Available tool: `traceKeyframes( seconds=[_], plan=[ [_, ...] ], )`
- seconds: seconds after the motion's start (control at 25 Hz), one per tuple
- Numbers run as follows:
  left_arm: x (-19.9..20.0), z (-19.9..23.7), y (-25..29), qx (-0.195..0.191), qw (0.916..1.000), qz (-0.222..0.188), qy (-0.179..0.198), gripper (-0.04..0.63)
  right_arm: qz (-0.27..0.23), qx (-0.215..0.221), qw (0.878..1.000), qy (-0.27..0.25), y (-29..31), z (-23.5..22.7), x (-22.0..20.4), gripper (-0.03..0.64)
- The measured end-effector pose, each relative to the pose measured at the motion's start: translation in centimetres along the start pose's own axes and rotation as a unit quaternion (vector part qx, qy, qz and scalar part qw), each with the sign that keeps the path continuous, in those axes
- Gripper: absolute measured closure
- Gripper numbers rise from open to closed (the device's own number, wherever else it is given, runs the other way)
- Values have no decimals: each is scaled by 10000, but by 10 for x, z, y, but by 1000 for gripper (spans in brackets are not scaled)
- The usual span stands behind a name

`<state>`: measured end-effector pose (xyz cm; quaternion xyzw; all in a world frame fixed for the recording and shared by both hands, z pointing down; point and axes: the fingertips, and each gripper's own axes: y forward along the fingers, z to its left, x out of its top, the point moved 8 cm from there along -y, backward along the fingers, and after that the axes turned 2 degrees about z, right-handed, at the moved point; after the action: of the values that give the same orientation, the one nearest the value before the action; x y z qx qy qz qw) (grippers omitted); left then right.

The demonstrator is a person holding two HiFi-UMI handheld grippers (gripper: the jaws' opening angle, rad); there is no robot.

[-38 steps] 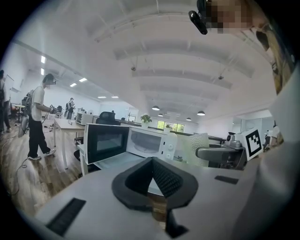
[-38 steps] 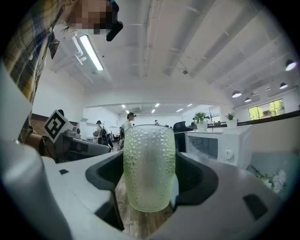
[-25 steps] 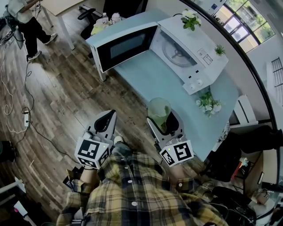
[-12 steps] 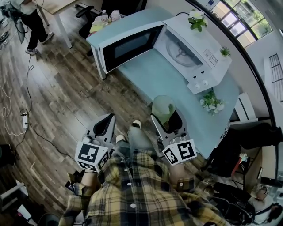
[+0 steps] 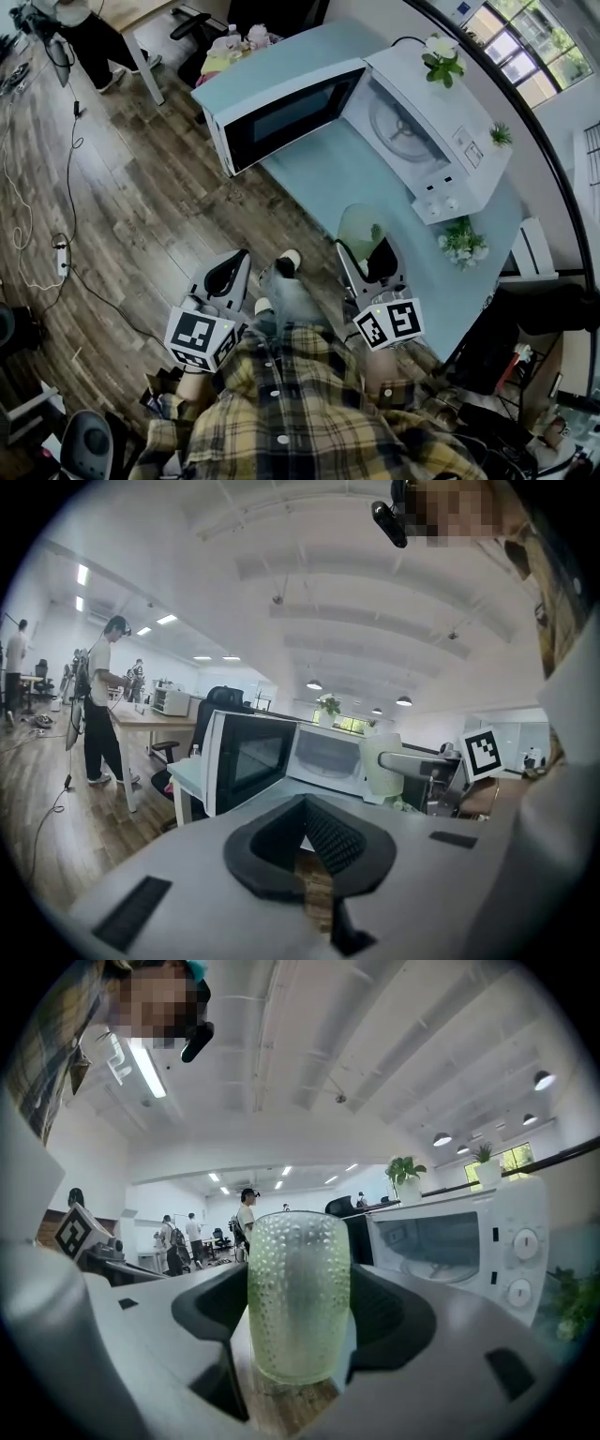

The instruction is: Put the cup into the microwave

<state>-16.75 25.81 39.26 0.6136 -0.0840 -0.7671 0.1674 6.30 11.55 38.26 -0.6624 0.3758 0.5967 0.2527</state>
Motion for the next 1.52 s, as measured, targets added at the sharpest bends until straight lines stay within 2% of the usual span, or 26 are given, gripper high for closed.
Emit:
traceKeyframes(
  seconds=[0.36, 0.72, 1.0, 1.32, 1.52],
  plan=[
    [55, 17, 104, -630, 9976, 90, 289, 604, -199, -437, 9988, 112, 57, -62, 27, 279],
    [93, 17, 181, -1064, 9933, 113, 437, 604, -183, -877, 9959, 97, 78, -114, 42, 279],
    [107, 8, 222, -1366, 9888, 93, 601, 604, -342, -1089, 9934, 124, 84, -141, 47, 279],
    [124, -14, 258, -1764, 9802, 104, 897, 604, -592, -1376, 9884, 241, 72, -157, 50, 280],
    [126, -21, 275, -1993, 9751, 210, 954, 604, -650, -1628, 9838, 364, 66, -167, 45, 280]
  ],
)
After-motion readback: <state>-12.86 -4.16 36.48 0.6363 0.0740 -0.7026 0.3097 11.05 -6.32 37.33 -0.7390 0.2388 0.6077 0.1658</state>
